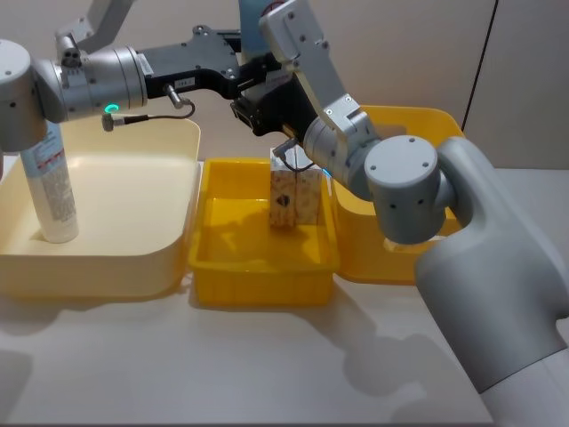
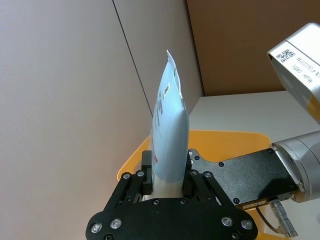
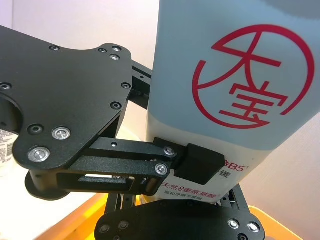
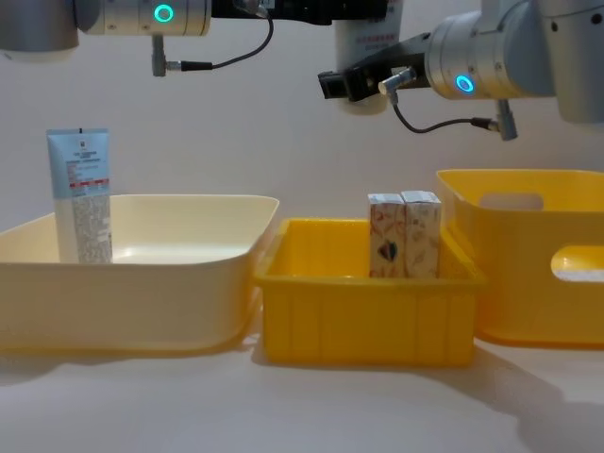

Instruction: Bimanual collaborative sorting of washing and personal care products

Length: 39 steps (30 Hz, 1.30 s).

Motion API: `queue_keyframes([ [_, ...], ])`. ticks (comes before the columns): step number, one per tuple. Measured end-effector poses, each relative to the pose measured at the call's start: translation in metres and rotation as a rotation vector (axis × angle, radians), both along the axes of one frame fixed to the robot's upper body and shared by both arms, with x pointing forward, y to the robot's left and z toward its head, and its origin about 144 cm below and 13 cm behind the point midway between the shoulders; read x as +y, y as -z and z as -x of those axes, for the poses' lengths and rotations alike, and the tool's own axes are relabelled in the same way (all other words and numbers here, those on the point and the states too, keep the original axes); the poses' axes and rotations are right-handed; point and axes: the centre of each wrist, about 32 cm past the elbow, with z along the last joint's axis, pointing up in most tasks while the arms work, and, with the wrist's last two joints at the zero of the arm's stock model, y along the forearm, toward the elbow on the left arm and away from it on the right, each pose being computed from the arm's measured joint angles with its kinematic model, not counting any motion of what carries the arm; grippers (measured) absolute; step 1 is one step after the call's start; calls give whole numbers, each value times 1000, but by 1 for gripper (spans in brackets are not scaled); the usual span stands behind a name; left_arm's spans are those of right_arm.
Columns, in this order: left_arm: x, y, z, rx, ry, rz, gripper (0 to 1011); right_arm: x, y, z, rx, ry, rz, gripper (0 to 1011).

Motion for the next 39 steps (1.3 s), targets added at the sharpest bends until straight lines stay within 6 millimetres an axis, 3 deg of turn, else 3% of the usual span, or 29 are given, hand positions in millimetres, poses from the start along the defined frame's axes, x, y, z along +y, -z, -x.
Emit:
queue_keyframes([
  [5, 0, 0, 0, 0, 2, -2, 377, 0, 0, 0, -1, 0, 0, 660],
  [12, -1, 0, 0, 1, 3, -3, 581, 0, 0, 0, -2, -1, -1, 660],
  [14, -1, 0, 0, 1, 3, -3, 683, 0, 0, 0, -2, -1, -1, 659],
  [16, -1, 0, 0, 1, 3, -3, 705, 0, 0, 0, -2, -1, -1, 659],
  [25, -1, 0, 0, 1, 2, -2, 986, -5, -1, 0, -18, 15, 15, 660],
  [39, 0, 0, 0, 0, 1, 0, 1002, -44, -2, 5, -35, 120, 88, 659],
])
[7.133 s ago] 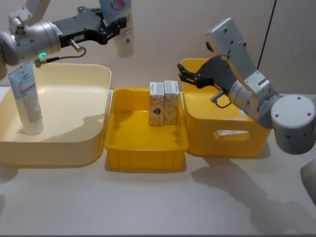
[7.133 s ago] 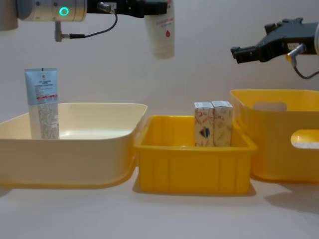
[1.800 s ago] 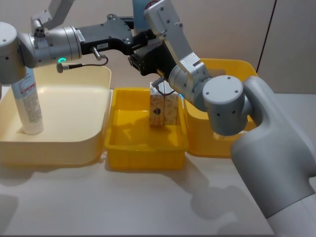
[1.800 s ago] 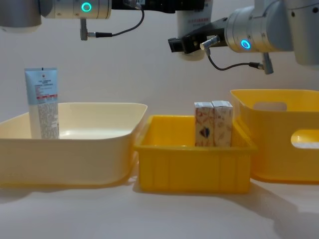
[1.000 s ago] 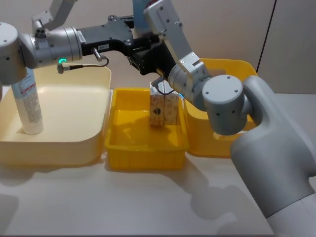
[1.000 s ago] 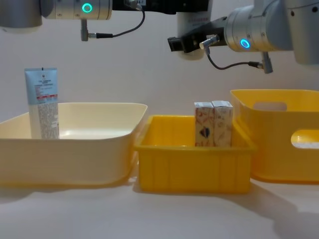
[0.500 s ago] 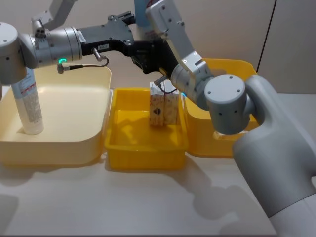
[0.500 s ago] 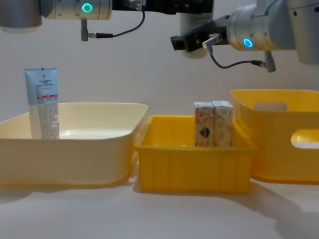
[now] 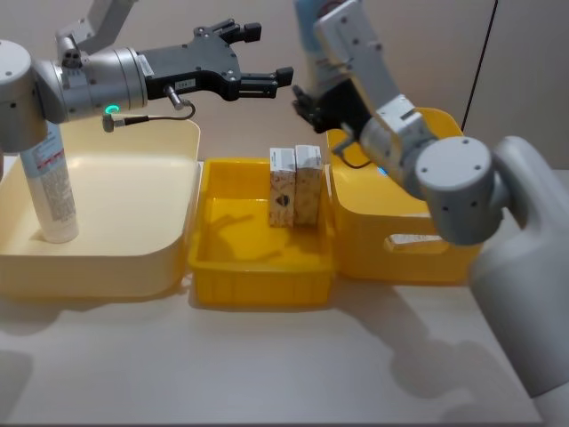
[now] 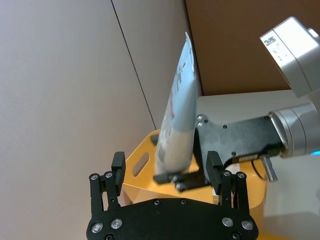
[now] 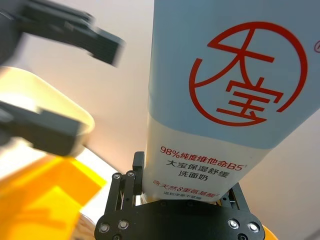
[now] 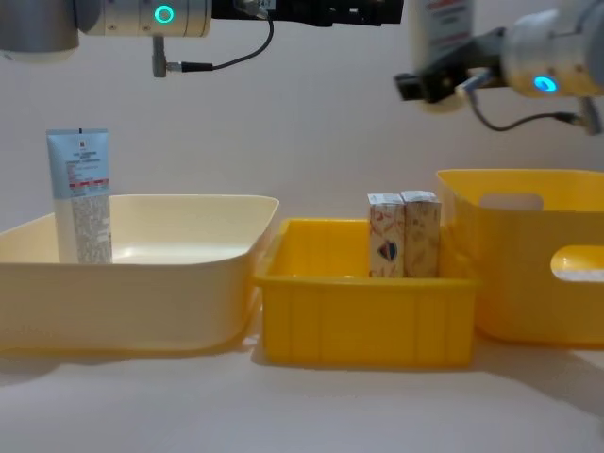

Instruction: Bimanual collaborative sorting of washing and personal care products

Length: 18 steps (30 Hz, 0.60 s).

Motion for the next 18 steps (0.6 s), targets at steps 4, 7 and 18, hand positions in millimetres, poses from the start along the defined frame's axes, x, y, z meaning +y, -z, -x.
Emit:
queue_keyframes([
  [4, 0, 0, 0, 0, 0, 0, 1002, -15, -1, 3, -4, 41, 13, 660],
  [7, 0, 0, 0, 0, 0, 0, 1002, -30, -3, 5, -10, 85, 23, 659],
  [18, 0, 0, 0, 0, -1, 0, 1002, -53, -9, 7, 0, 213, 51, 659],
])
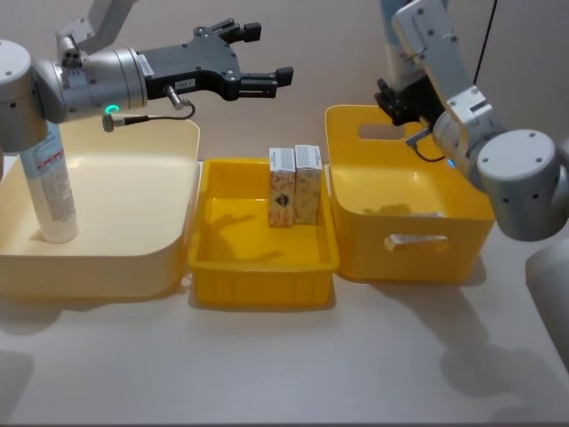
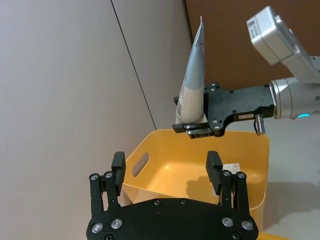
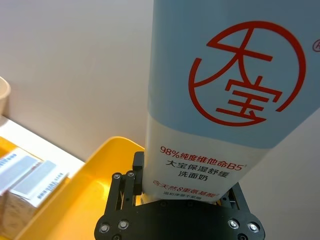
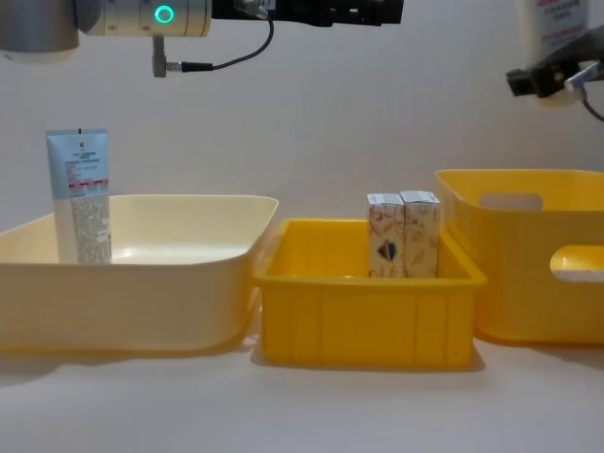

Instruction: Bimanual collaborative sorting of washing and personal care products

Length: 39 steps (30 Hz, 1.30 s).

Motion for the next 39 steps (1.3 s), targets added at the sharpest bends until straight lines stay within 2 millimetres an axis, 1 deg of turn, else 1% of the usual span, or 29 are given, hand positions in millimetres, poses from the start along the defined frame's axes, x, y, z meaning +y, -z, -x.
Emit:
queue_keyframes([
  [9, 0, 0, 0, 0, 0, 0, 1002, -4, -7, -9, 59, 49, 19, 660],
  [12, 0, 0, 0, 0, 0, 0, 1001, -4, -9, -12, 77, 53, 22, 709],
  [13, 0, 0, 0, 0, 0, 0, 1001, -3, -9, -13, 85, 55, 23, 763],
  [19, 0, 0, 0, 0, 0, 0, 1001, -3, -11, -16, 104, 60, 27, 917],
  [20, 0, 0, 0, 0, 0, 0, 1002, -3, -11, -16, 106, 60, 28, 917],
  [21, 0, 0, 0, 0, 0, 0, 1001, -3, -11, -16, 108, 61, 28, 964],
  [23, 0, 0, 0, 0, 0, 0, 1002, -3, -11, -17, 112, 63, 29, 1001],
  [39, 0, 0, 0, 0, 0, 0, 1002, -3, -13, -20, 131, 68, 32, 1001],
])
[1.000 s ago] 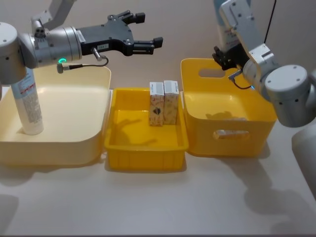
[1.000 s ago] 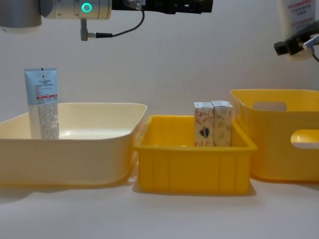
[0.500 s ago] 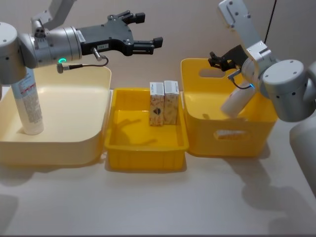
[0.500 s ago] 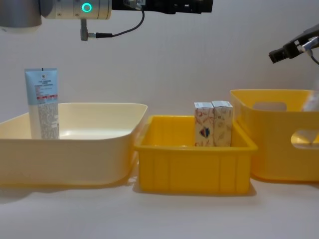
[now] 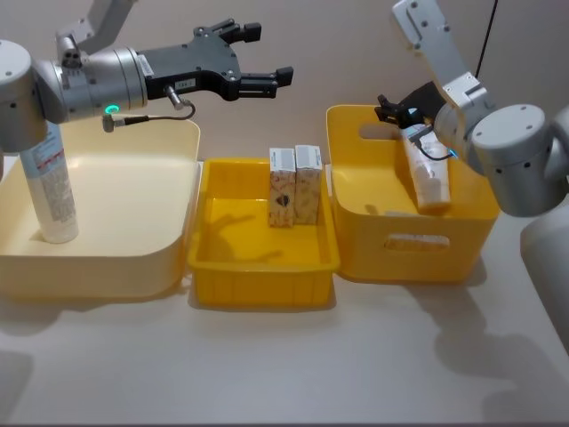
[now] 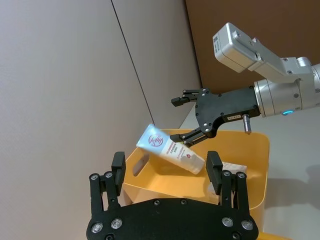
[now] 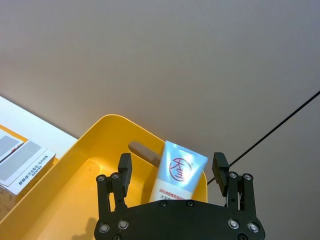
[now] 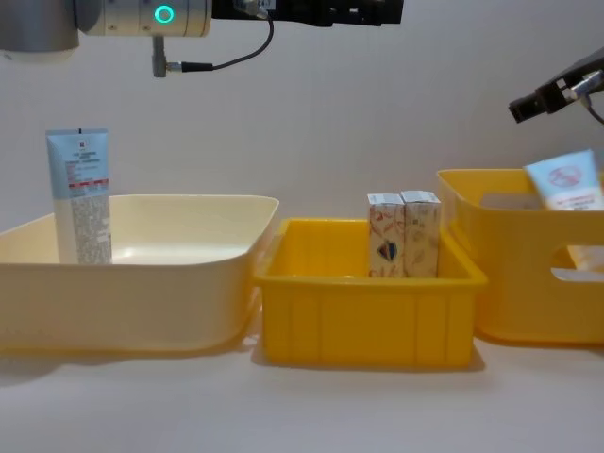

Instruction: Bimanual collaborative sorting of washing and personal care products

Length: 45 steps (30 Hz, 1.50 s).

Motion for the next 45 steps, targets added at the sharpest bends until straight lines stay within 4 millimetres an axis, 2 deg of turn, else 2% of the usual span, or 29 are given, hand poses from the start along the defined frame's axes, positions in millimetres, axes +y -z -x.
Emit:
queue_keyframes([
  [12, 0, 0, 0, 0, 0, 0, 1001, 0, 1, 0, -15, -8, 5, 1001],
  [18, 0, 0, 0, 0, 0, 0, 1002, -2, 2, 7, -66, 0, 14, 1001],
  [28, 0, 0, 0, 0, 0, 0, 1001, -6, 8, 35, -119, 82, 48, 1001],
  [38, 0, 0, 0, 0, 0, 0, 1001, -14, 14, 76, -119, 216, 100, 1001],
  [41, 1, 0, 0, 0, -1, 0, 1001, -16, 16, 84, -115, 240, 111, 1001],
  [45, 0, 2, 1, 1, -2, 1, 1001, -16, 16, 84, -116, 239, 110, 1001],
])
